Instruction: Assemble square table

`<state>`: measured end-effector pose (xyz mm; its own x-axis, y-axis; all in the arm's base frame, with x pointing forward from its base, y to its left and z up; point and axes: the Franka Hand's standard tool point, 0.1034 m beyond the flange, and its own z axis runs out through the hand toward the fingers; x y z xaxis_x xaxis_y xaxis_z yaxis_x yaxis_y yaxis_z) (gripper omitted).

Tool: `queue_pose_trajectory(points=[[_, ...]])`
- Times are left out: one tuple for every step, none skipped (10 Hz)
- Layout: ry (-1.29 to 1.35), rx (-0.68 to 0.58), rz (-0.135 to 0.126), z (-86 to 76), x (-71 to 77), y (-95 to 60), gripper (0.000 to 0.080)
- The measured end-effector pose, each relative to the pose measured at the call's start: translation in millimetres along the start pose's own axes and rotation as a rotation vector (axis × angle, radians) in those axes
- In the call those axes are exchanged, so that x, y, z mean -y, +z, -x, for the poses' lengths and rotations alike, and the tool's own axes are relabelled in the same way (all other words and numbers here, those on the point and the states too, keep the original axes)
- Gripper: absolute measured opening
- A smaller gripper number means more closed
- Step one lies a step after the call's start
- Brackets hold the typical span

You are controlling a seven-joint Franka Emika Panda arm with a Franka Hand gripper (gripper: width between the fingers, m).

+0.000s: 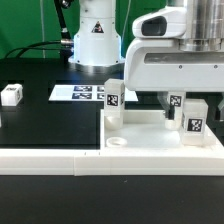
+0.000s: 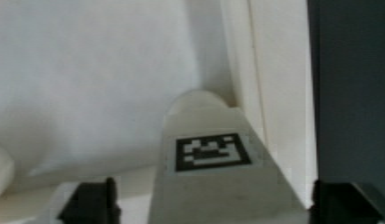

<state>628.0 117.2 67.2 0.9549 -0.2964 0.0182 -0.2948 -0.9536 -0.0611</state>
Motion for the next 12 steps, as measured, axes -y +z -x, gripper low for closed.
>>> queue_pose_trajectory(points=[[0.064,0.0,0.0,0.1,0.0,0.1,0.0382],[0.139,0.0,0.0,0.2,0.1,0.2,0.0286],[0.198,0.0,0.0,0.2,0.2,0.2,0.0286],[0.266,0.0,0.0,0.2,0.3,0.3,0.0287],[0.34,0.001,0.0,0.3,0.4,0.4,0.0287],[0.463,0.0,0.0,0.2,0.6,0.2,0.0287],[0.613,-0.001,0.003,0.6,1.8,-0.4,0.0287],[0.822,0.01,0.013,1.8,2.0,-1.3,0.0287],[1.025,0.029,-0.001,0.8,1.3,-1.3,0.0288],[1.299,0.071,-0.035,0.0,2.4,-0.7,0.0288],[1.426,0.087,-0.052,-1.9,2.3,-0.9,0.0288],[1.491,0.087,-0.053,-2.0,2.3,-0.7,0.0288]])
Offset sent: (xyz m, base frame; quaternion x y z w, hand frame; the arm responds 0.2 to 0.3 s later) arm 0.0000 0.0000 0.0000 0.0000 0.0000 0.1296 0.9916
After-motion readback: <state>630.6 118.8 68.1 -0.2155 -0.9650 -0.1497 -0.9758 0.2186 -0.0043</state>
